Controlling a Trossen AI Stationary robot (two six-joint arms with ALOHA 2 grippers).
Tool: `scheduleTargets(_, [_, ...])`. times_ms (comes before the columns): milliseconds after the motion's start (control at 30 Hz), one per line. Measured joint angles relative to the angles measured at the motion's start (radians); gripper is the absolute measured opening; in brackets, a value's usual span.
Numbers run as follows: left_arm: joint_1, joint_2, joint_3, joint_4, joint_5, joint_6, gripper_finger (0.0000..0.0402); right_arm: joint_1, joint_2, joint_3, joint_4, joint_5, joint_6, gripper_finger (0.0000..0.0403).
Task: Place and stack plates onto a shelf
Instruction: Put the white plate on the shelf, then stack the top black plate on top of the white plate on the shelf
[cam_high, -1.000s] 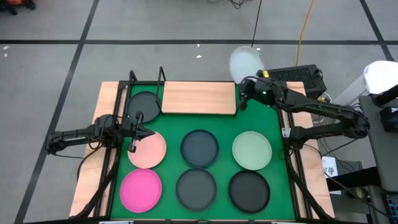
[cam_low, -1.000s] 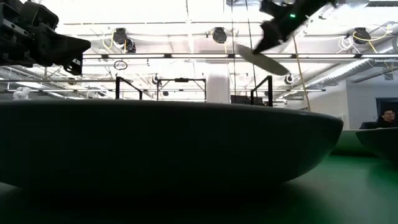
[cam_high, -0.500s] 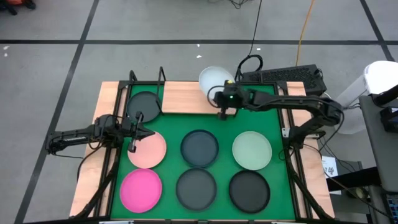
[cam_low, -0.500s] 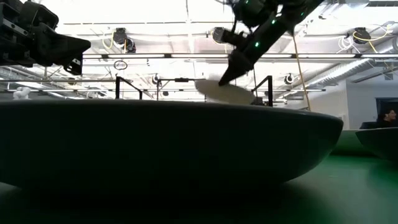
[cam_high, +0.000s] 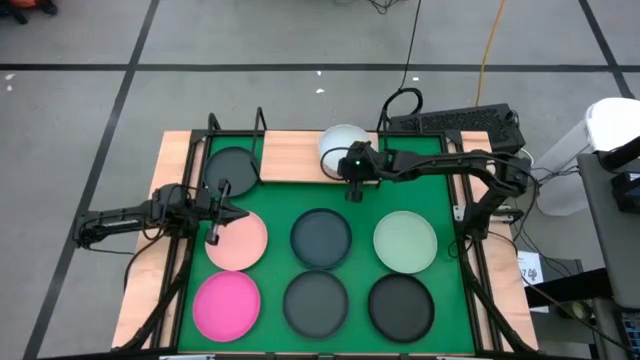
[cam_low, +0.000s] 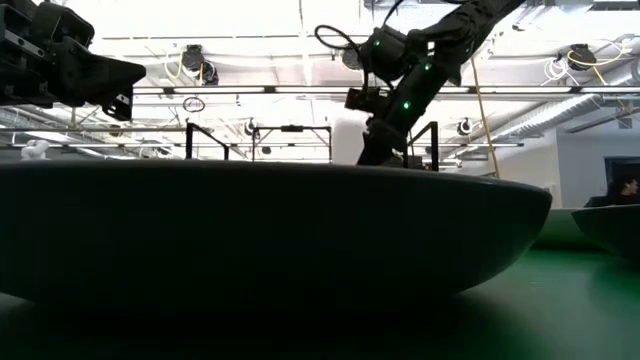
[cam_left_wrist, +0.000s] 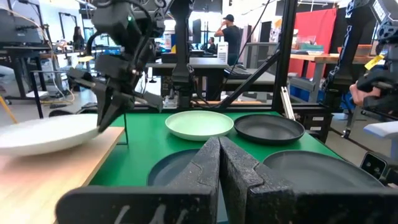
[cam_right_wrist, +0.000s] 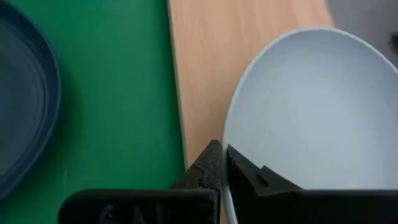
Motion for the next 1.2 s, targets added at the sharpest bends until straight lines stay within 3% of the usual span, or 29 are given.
scheduleTargets(367, [0.0, 0.0, 0.0, 0.0, 0.0, 0.0, 0.0008, 0.0, 0.021, 0.0, -0.005, -0.05, 0.039, 0.0006])
scheduleTargets(733, [0.0, 0.0, 0.0, 0.0, 0.0, 0.0, 0.0008, 0.005, 0.008, 0.0, -0.011, -0.05, 0.05, 0.0087])
scheduleTargets(900, [0.0, 0.0, 0.0, 0.0, 0.0, 0.0, 0.0008, 0.041, -0.073, 0.0, 0.0, -0.048, 0.045, 0.0105])
scheduleTargets(1200, [-0.001, 0.0, 0.0, 0.0, 0.0, 0.0, 0.0008, 0.178, -0.283, -0.005, 0.01, -0.051, 0.042, 0.0105])
